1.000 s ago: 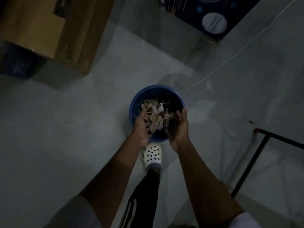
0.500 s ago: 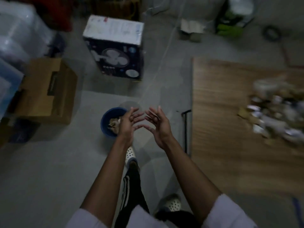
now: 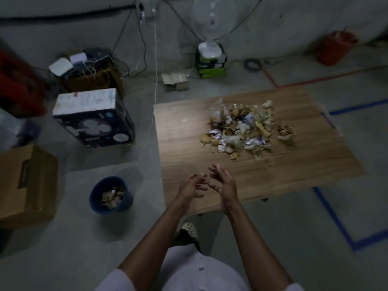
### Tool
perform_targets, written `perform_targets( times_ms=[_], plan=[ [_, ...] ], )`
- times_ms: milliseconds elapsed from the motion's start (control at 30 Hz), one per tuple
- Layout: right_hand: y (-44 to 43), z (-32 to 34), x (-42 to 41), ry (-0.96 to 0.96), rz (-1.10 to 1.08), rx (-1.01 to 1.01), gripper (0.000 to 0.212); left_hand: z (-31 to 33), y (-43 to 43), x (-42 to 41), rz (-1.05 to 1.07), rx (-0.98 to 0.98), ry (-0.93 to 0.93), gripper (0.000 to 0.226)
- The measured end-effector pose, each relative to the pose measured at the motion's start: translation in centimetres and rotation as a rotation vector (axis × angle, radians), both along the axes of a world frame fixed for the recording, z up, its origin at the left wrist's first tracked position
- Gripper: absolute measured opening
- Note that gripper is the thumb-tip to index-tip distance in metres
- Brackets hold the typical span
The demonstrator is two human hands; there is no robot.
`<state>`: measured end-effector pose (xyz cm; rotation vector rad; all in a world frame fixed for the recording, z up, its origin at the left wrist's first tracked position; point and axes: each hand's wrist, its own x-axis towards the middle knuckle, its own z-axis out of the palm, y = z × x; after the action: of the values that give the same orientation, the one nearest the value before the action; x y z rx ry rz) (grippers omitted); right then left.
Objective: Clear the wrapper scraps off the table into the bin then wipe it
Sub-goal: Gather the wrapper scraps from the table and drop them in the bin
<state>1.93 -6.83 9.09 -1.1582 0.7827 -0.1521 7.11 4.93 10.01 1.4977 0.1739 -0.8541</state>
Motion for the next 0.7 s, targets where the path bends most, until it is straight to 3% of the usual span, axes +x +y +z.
perform_targets(
  times_ms=[233,467,600,700],
  plan=[
    [-6.8,-2.6,0.4,0.024,-0.014,-0.182,0.011,-3.1,-7.9,4.0,-0.026,0.146,-0.176,0.008],
    [-14.6,-5.5,1.5,0.218,-0.085,-0.661,0.068,-7.9,-13.0,8.4,-0.169,0.518,-0.431,0.062],
    [-19.5,-7.2,4.4,0.294,-0.038,-0.698,0.110,-10.4,-16.3,12.4,-0.076,0.618,-0.496,0.077],
    [-23.0,-9.7,7.4,0.280,0.029,-0.672,0.127,-12.9,-19.5,15.4,-0.012,0.666,-0.567,0.079]
  ],
)
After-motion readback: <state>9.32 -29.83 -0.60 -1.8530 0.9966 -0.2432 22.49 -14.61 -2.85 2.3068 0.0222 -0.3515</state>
